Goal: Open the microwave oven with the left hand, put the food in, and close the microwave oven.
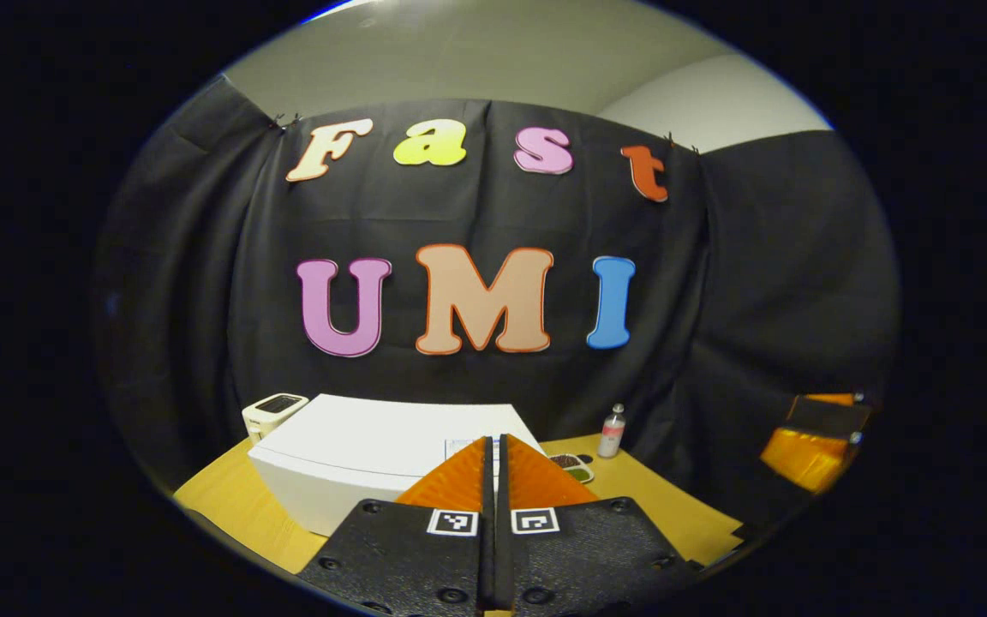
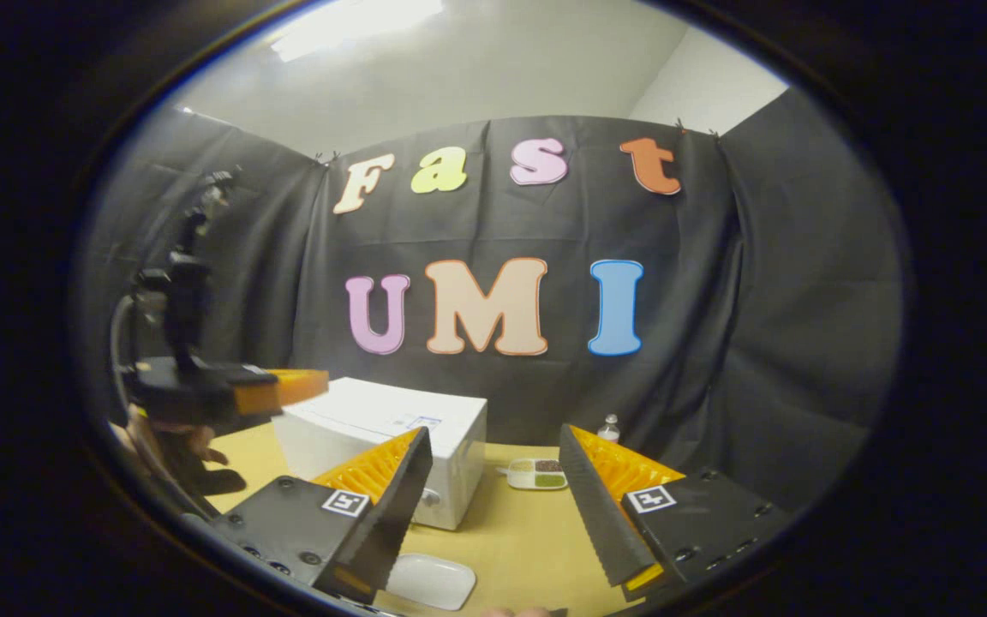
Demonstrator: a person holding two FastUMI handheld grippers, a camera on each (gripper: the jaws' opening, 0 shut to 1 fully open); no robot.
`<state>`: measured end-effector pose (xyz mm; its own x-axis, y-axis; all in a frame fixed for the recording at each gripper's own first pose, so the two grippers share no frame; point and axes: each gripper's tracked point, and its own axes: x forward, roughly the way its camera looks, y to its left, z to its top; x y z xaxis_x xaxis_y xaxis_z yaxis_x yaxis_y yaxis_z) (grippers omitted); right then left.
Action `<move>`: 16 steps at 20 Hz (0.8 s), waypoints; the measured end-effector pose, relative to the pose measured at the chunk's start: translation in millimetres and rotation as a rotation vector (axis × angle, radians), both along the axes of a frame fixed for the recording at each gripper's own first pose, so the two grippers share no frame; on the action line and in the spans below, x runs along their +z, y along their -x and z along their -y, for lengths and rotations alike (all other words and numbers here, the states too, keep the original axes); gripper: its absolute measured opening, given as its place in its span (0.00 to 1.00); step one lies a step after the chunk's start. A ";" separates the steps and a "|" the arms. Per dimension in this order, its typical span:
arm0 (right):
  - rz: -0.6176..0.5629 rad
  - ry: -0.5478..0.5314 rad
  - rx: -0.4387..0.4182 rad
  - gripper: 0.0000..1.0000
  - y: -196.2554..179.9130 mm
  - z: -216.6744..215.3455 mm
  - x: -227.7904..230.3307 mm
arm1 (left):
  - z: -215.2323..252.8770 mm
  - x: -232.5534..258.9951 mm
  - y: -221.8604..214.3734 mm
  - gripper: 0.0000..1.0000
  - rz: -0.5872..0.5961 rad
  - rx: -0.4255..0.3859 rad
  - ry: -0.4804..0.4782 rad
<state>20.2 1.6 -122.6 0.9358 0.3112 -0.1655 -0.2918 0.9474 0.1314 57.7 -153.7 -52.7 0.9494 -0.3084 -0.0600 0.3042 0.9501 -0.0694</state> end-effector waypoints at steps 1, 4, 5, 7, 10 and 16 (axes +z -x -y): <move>0.000 -0.007 0.008 0.89 -3.6 -2.2 0.4 | -5.3 14.4 7.2 0.00 0.014 0.012 0.008; -0.002 -0.015 0.021 0.89 -13.3 -8.6 3.4 | -13.6 62.8 21.5 0.01 0.148 0.021 0.021; 0.000 -0.017 0.021 0.89 -16.3 -11.3 6.7 | -13.4 74.0 27.8 0.50 0.183 0.013 0.030; 0.009 -0.019 0.014 0.89 -22.9 -17.2 10.0 | -14.0 63.8 26.2 0.93 0.166 -0.002 -0.022; 0.010 -0.031 0.002 0.89 -26.2 -30.1 15.1 | -24.0 45.8 25.2 0.96 0.136 0.013 -0.111; 0.013 -0.032 -0.016 0.89 -30.4 -45.4 15.8 | -32.3 48.2 29.7 0.96 0.121 0.016 -0.087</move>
